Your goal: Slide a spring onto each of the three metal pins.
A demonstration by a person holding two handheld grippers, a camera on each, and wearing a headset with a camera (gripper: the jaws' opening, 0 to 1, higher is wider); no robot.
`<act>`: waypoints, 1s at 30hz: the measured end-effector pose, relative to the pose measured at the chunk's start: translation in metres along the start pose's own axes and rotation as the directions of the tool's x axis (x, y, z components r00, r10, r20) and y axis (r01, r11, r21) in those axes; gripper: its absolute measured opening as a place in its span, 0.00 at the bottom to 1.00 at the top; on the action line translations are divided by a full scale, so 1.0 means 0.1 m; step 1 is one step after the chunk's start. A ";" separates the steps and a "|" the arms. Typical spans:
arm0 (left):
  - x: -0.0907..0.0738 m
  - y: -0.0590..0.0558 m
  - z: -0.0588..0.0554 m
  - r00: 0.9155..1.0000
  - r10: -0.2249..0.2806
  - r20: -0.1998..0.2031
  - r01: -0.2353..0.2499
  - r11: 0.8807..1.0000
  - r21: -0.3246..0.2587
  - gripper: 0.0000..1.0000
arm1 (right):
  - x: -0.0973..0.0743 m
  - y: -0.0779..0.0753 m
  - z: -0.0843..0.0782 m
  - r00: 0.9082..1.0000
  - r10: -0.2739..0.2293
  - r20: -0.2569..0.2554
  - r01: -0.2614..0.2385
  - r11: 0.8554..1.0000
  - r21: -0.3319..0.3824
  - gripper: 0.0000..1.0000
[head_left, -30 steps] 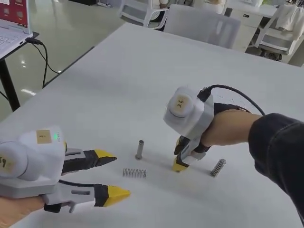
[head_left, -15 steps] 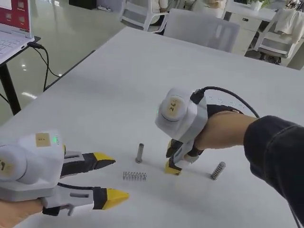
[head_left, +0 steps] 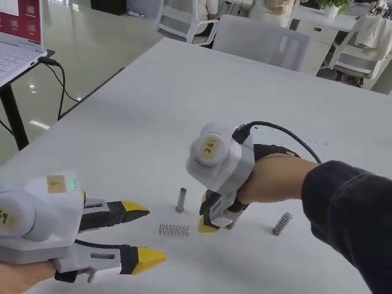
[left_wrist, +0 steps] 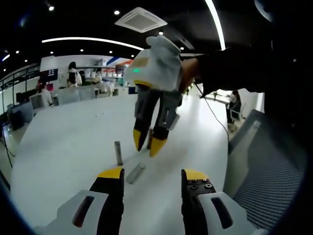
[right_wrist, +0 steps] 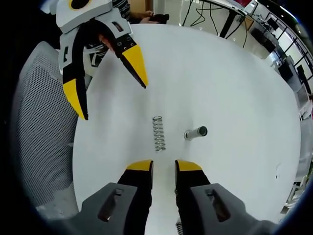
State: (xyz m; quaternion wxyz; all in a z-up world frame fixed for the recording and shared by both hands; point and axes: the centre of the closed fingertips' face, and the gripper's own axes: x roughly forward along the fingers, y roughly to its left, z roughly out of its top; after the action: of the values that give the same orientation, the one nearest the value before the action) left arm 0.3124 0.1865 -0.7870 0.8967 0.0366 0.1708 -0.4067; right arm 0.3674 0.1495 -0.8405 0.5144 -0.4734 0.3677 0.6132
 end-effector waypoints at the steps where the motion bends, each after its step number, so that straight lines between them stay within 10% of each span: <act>1: 0.00 0.00 0.00 1.000 0.001 0.000 -0.001 1.000 0.000 0.40 | 0.01 0.01 0.01 1.000 0.001 0.000 -0.001 1.000 -0.002 0.14; 30: -0.03 0.03 -0.05 1.000 0.013 -0.006 -0.013 1.000 -0.014 0.40 | 0.28 0.05 0.11 1.000 0.028 0.009 -0.028 1.000 0.000 0.08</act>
State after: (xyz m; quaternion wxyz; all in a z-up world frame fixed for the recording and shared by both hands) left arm 0.3114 0.1914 -0.7913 0.8991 0.0326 0.1759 -0.3995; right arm 0.3597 0.1667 -0.8646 0.5074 -0.4654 0.3721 0.6225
